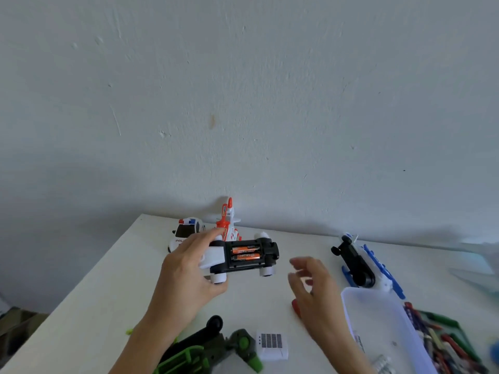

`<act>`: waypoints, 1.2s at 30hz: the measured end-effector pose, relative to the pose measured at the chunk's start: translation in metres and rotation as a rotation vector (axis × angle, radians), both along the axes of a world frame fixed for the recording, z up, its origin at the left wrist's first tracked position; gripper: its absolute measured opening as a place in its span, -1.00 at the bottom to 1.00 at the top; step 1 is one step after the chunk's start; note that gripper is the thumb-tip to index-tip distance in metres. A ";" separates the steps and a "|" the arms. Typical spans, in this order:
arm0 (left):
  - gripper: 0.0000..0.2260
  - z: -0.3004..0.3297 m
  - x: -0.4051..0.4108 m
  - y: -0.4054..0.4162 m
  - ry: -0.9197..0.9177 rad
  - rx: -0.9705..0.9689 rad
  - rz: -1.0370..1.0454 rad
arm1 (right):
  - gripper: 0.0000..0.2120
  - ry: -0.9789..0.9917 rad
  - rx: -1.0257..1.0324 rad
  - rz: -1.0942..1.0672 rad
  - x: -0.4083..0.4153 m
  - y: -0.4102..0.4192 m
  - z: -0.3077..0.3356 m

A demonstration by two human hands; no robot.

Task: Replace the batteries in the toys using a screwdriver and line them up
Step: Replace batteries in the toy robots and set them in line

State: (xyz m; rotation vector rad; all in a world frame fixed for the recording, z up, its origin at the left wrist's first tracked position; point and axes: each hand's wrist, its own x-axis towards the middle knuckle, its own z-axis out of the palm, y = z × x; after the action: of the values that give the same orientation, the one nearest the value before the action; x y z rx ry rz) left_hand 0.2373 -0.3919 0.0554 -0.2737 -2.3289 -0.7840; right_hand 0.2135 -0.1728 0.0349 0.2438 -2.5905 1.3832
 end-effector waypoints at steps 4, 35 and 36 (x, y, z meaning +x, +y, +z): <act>-0.19 0.000 -0.003 0.028 0.030 -0.056 -0.052 | -0.77 0.168 -0.205 0.076 0.018 -0.008 0.048; -0.27 -0.001 -0.019 0.162 -0.009 -0.009 -0.264 | -0.90 0.310 -0.166 -0.099 0.024 0.097 0.035; -0.26 -0.002 -0.020 0.165 -0.016 -0.015 -0.267 | -0.89 0.316 -0.127 -0.097 0.022 0.102 0.030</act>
State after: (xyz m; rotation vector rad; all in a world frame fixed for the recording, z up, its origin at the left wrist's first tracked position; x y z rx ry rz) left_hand 0.2176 -0.2267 0.0531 -0.5963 -2.3423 -0.8985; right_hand 0.2360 -0.0703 0.0651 0.2867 -2.2212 1.3467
